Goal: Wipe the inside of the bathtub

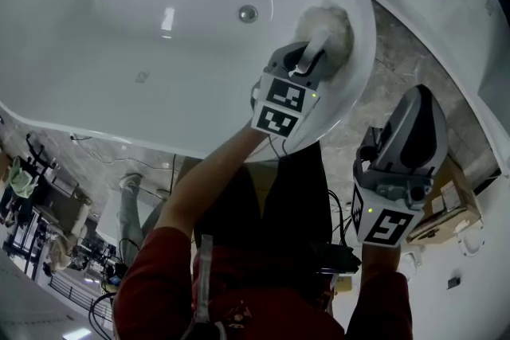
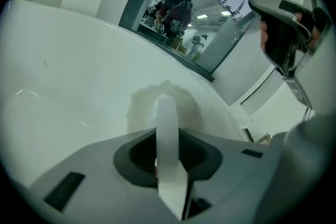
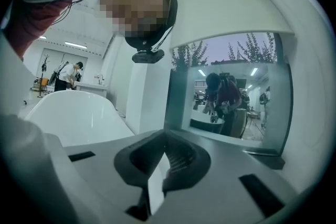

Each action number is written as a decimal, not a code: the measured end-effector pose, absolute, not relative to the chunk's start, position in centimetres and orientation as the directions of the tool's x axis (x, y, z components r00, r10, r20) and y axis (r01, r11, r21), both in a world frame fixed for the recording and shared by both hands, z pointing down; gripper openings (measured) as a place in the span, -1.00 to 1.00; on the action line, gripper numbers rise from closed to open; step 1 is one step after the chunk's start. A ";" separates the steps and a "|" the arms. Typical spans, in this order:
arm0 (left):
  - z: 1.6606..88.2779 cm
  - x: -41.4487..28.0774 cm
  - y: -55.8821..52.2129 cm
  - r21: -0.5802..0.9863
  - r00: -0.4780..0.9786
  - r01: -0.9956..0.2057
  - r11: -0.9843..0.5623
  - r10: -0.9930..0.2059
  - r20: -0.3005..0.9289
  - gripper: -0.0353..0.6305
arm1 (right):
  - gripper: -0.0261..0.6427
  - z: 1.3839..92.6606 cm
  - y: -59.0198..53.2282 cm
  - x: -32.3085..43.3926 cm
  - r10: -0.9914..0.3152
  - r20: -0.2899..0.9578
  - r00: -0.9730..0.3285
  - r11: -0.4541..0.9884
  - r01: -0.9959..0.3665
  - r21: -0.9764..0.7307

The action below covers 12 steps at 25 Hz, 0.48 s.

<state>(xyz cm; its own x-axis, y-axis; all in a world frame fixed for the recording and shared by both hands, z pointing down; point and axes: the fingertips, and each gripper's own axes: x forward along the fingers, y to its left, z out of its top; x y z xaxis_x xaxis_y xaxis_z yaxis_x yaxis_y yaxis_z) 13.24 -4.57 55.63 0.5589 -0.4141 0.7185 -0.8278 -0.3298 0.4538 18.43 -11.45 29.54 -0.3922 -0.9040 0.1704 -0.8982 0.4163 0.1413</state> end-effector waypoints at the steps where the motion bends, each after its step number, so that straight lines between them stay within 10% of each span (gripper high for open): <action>1: 56.7 12.9 -4.6 0.442 0.547 -0.835 -0.328 -0.412 0.729 -0.61 | -0.89 30.1 -11.6 18.3 -0.901 0.174 -0.397 0.422 -0.896 0.139; 12: 70.5 8.3 -4.1 0.297 0.372 -0.924 -0.242 -0.375 0.849 -0.61 | -0.89 35.8 -13.4 15.8 -0.856 0.189 -0.482 0.504 -0.859 0.091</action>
<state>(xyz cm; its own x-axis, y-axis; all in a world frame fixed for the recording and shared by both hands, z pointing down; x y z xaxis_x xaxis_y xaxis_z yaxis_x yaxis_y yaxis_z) 8.26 -4.14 70.46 0.3716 -0.3746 0.8495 -0.9237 -0.2417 0.2974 15.83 -13.40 35.84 -0.4816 -0.8558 0.1890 -0.8591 0.5036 0.0909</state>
